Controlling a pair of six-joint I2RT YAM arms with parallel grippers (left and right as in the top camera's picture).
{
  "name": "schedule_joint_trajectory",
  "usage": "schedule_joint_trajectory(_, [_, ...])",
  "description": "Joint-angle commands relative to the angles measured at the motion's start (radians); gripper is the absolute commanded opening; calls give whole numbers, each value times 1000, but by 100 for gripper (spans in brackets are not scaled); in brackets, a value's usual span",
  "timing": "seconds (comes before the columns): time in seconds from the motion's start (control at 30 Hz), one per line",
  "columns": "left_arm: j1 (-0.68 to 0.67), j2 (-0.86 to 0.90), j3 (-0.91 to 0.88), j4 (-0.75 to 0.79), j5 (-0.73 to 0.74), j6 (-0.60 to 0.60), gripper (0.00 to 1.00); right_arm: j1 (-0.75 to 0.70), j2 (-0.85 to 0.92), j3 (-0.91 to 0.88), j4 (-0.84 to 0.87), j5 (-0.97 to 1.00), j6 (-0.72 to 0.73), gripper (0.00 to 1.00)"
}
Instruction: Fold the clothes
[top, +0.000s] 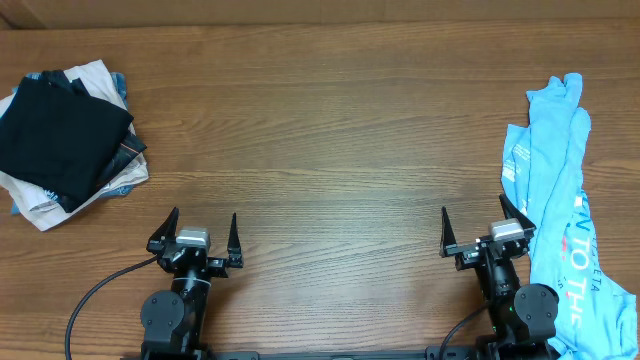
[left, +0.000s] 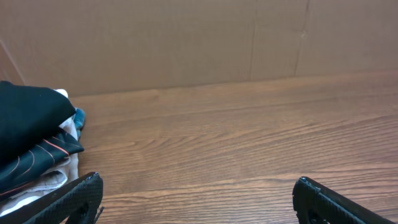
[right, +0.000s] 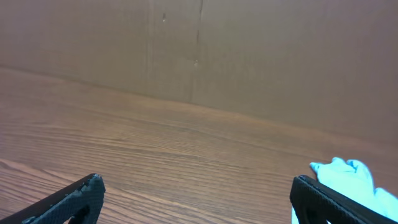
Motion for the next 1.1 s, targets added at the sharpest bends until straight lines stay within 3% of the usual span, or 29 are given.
schedule_joint_trajectory(0.0, [4, -10, -5, 2, 11, -48, 100, -3, -8, -11, 5, 16, 93, 100])
schedule_joint_trajectory(0.17, [4, -10, 21, -27, 14, -80, 100, -3, -8, -6, -3, 84, 220, 100])
schedule_joint_trajectory(0.57, [4, 74, 251, -179, 82, -103, 100, -3, 56, 162, -150, 160, 248, 100])
schedule_joint_trajectory(0.8, [4, 363, 500, -313, 82, -109, 100, -3, 263, 351, -203, 219, 249, 100])
schedule_joint_trajectory(1.07, [4, 690, 809, -534, 60, -61, 100, -11, 702, 596, -254, 290, 248, 100])
